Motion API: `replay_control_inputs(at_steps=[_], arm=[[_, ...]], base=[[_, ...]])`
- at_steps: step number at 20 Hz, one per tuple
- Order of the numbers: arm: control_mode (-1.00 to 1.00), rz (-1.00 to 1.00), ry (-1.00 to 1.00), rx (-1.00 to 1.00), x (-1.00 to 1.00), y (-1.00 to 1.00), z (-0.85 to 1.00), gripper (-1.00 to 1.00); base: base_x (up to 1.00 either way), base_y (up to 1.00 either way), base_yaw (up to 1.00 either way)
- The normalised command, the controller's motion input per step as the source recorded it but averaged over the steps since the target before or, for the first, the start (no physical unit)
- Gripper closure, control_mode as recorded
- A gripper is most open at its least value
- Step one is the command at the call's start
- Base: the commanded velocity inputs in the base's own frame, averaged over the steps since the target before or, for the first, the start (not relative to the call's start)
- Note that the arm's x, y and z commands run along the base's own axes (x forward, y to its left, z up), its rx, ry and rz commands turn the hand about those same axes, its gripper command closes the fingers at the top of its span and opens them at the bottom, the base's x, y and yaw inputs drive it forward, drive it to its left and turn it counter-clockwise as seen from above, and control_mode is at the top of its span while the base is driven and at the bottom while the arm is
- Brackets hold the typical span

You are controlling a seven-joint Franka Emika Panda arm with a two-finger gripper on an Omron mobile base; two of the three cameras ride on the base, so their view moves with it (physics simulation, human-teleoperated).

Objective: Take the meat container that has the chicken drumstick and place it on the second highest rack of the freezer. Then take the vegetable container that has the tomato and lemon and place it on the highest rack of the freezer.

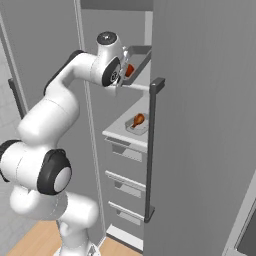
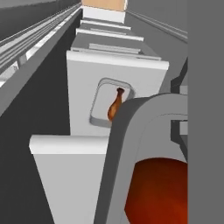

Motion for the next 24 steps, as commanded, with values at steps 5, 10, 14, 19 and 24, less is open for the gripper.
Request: replay_control_inputs(at_steps=[5, 10, 14, 19, 24], arm=[[-1.00, 0.00, 0.00, 0.00, 0.55, -0.15, -0.01, 1.00], [-1.00, 0.00, -0.07, 0.00, 0.54, -0.01, -0.23, 1.00], [-1.00, 0.00, 0.00, 0.00, 0.58, -0.02, -0.26, 1.00], [-1.00, 0.00, 0.00, 0.00, 0.47, -0.09, -0.30, 1.00], [-1.00, 0.00, 0.00, 0.01, 0.65, -0.21, 0.00, 1.00]], base=[[0.00, 0.00, 0.00], [0.00, 0.00, 0.00], [0.00, 0.00, 0.00], [0.00, 0.00, 0.00], [0.00, 0.00, 0.00]])
